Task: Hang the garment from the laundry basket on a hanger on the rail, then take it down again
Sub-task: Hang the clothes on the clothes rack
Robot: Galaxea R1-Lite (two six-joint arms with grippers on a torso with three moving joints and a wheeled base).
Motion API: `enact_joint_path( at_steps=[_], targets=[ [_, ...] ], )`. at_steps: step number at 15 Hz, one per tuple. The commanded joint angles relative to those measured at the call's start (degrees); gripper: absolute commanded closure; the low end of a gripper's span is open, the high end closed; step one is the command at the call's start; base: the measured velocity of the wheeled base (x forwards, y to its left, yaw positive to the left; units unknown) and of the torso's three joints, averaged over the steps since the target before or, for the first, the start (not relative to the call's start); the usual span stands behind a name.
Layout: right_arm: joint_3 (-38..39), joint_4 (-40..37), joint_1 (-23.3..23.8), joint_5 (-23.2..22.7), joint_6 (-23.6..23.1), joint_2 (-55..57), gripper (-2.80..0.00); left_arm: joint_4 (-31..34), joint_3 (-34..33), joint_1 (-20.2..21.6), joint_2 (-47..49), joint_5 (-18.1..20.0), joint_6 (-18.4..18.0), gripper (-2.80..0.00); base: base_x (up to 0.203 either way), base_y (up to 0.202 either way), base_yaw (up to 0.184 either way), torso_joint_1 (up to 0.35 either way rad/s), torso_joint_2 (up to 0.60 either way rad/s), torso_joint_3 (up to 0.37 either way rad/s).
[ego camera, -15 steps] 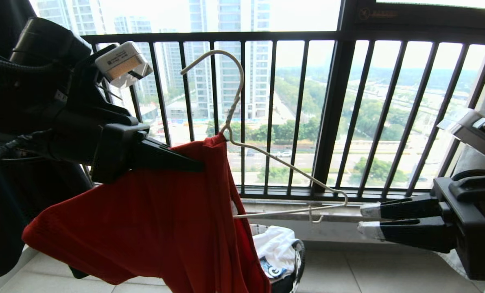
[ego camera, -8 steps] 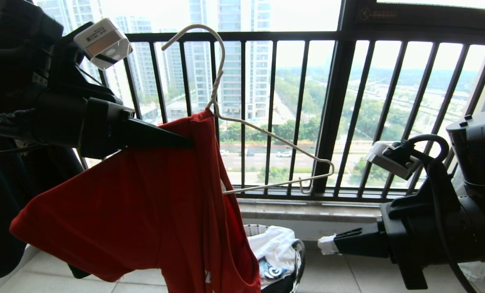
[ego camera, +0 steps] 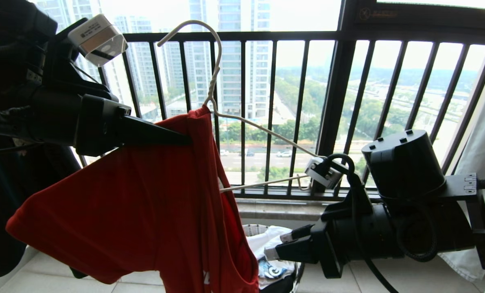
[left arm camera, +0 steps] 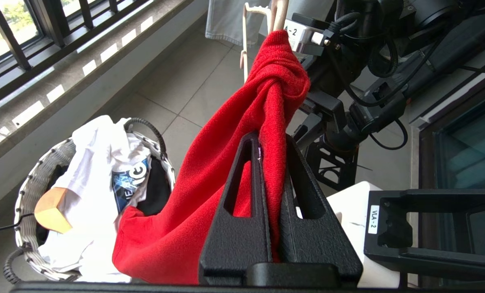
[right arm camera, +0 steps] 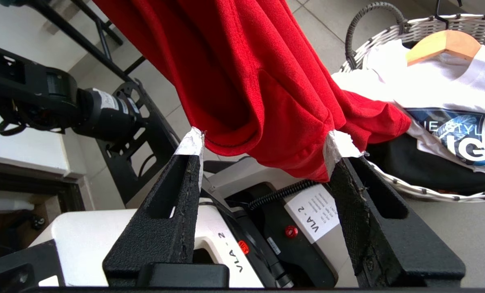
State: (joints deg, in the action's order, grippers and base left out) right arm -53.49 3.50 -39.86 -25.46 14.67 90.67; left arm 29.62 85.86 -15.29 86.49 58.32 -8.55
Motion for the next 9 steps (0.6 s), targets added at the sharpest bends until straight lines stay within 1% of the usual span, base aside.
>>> enact_joint_path(
  at_steps=[1, 4, 7, 9],
  targets=[
    [0.05, 1.80, -1.81, 2.35, 0.18, 3.55, -2.80, 0.13, 0.01, -0.01, -0.09, 0.30, -0.07, 0.00, 0.000, 0.000, 0.000, 0.000, 0.00, 0.000],
    [-0.10, 4.22, -2.73, 3.51, 0.24, 5.54, -2.80, 0.17, -0.08, -0.01, -0.10, 0.30, -0.07, 0.00, 0.000, 0.000, 0.000, 0.000, 0.00, 0.000],
    [-0.21, 8.00, -3.16, 5.82, 0.26, 8.33, -2.80, 0.17, -0.08, -0.01, -0.45, 0.30, -0.07, 0.00, 0.000, 0.000, 0.000, 0.000, 0.00, 0.000],
    [-0.30, 9.06, -3.20, 6.03, 0.36, 9.08, -2.80, 0.17, -0.08, 0.08, -0.54, 0.30, -0.07, 0.00, 0.000, 0.000, 0.000, 0.000, 0.00, 0.000]
  ],
)
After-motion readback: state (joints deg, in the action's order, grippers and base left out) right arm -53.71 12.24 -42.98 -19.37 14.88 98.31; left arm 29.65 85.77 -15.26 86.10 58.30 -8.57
